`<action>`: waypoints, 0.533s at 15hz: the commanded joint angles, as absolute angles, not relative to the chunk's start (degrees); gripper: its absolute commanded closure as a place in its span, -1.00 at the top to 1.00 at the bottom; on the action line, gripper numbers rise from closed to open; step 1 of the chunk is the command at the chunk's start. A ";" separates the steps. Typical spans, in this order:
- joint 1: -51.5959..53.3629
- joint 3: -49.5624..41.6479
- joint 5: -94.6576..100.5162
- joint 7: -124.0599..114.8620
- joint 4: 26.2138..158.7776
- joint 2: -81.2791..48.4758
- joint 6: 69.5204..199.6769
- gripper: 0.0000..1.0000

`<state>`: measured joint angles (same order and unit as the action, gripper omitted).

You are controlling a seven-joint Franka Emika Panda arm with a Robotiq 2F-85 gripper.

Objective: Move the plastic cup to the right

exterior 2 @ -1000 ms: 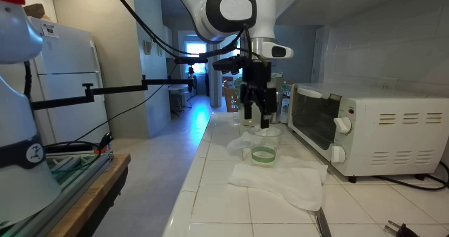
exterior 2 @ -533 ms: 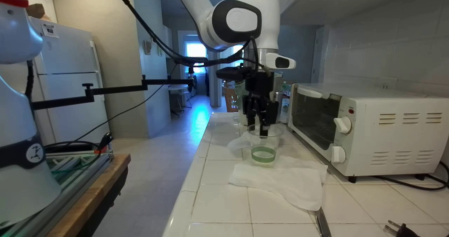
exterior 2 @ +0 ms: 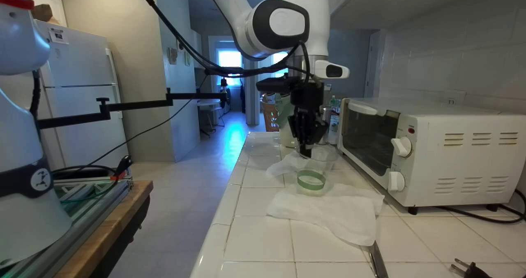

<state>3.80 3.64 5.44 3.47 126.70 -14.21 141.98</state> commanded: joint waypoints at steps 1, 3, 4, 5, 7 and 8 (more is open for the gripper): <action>4.20 3.42 7.02 4.00 125.45 -15.04 141.56 -1.00; 4.34 3.37 7.58 3.69 125.40 -14.88 141.20 -0.97; 4.61 3.20 8.25 3.01 125.50 -14.52 140.81 -0.97; 4.93 2.99 9.09 2.30 125.55 -14.01 140.09 -0.97; 5.62 2.37 11.79 0.42 125.59 -12.79 138.40 -0.97; 5.92 2.00 13.51 -1.02 125.54 -12.03 137.31 -0.97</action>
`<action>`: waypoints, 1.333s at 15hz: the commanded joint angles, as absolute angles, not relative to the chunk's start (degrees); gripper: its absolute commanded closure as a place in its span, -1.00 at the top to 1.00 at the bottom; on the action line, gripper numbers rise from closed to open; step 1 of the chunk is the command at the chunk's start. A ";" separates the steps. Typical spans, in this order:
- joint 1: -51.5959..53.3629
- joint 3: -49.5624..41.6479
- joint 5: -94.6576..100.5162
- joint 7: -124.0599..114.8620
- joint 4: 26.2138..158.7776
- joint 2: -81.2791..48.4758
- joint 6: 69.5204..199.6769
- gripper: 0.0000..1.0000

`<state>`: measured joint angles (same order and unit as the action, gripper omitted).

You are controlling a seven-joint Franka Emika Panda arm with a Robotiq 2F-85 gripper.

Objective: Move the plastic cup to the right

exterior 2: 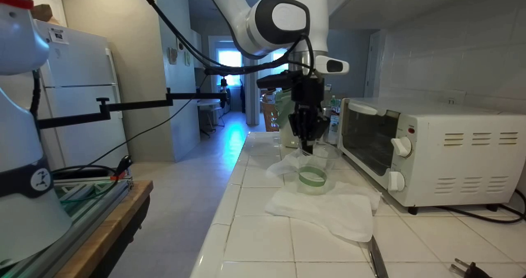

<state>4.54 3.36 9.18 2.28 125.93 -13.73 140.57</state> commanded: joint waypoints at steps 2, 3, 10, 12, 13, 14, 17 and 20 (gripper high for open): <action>5.97 1.62 16.45 -3.27 125.56 -10.39 135.32 -0.97; 5.88 1.35 18.05 -4.73 125.60 -9.52 134.45 -0.97; 2.86 -1.72 23.26 -11.17 126.14 -5.93 132.71 -0.97; 1.47 -3.07 23.82 -12.32 126.08 -5.76 133.48 -0.97; 0.76 -3.68 23.71 -12.33 126.04 -5.85 134.45 -0.97; 0.13 -4.22 23.59 -12.14 125.84 -5.64 134.71 -0.97; -1.66 -5.49 22.85 -10.55 125.02 -7.16 139.30 -0.97; -2.56 -6.32 23.09 -9.86 123.84 -8.84 143.21 -0.97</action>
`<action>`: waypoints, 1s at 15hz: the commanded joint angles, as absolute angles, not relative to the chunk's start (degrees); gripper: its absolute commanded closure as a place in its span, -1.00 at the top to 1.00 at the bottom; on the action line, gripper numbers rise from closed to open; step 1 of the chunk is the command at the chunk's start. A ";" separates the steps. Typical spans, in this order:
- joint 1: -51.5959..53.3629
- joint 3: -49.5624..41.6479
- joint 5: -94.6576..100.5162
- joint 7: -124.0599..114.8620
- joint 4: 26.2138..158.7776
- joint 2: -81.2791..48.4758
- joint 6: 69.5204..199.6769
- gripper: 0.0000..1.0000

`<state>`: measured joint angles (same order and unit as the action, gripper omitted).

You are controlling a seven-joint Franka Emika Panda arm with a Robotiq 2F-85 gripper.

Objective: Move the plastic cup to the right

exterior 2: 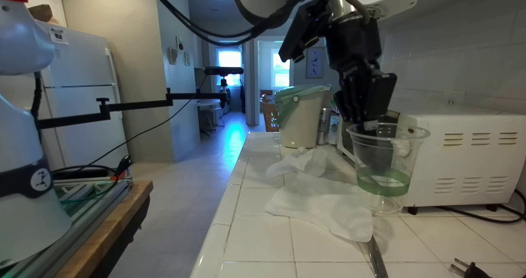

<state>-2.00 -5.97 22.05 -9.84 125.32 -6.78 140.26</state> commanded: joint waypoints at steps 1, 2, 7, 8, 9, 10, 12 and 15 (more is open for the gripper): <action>-2.74 -6.46 22.84 -9.43 123.60 -9.45 144.43 -0.97; -2.85 -6.50 22.05 -8.60 123.22 -10.37 145.72 -0.97; -3.40 -6.46 19.70 -5.32 121.39 -15.63 151.86 -0.97; -3.62 -6.43 19.16 -4.53 120.99 -16.77 153.01 -0.97; -3.93 -6.19 18.18 -3.49 120.89 -17.64 153.88 -0.97; -4.33 -5.87 17.01 -1.97 120.69 -18.51 154.68 -0.97; -4.93 -5.36 14.85 0.90 120.28 -20.21 155.57 -0.97; -5.18 -5.08 12.87 3.73 119.62 -21.81 155.44 -0.97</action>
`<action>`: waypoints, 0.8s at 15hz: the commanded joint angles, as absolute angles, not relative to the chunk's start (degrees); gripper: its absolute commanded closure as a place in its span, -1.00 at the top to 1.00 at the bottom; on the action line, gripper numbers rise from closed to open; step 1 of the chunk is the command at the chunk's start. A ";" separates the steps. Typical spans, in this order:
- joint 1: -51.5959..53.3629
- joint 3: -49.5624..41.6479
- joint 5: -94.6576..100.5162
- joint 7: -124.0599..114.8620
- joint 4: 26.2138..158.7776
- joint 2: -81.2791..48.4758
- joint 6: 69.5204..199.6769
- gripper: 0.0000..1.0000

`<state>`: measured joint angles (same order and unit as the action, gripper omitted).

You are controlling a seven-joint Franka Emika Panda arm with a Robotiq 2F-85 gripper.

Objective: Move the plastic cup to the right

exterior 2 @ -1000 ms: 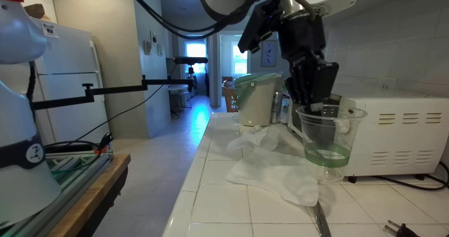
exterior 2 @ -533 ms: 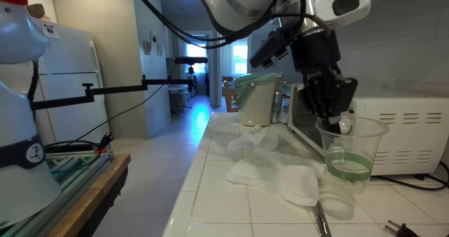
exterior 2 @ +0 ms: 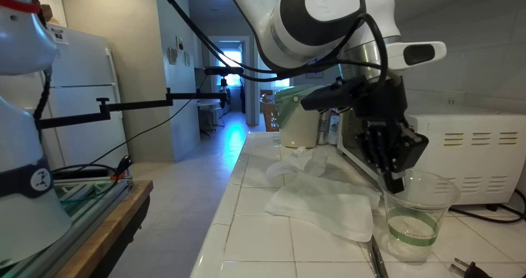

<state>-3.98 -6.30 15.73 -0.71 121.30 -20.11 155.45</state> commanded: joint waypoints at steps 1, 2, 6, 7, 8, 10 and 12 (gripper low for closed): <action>-5.26 -4.98 12.33 4.51 119.32 -22.20 155.29 -0.97; -5.13 -5.15 12.37 4.64 119.05 -22.51 155.28 -0.97; -4.87 -5.31 12.51 5.73 118.42 -22.91 154.65 -0.25; -4.73 -5.43 12.75 5.75 118.34 -22.90 154.47 -0.12; -4.64 -5.42 12.82 5.84 118.34 -22.73 154.22 0.05; -4.11 -5.62 13.42 5.75 118.53 -21.86 153.21 0.31; -2.77 -6.20 14.73 4.59 119.13 -19.86 150.31 0.61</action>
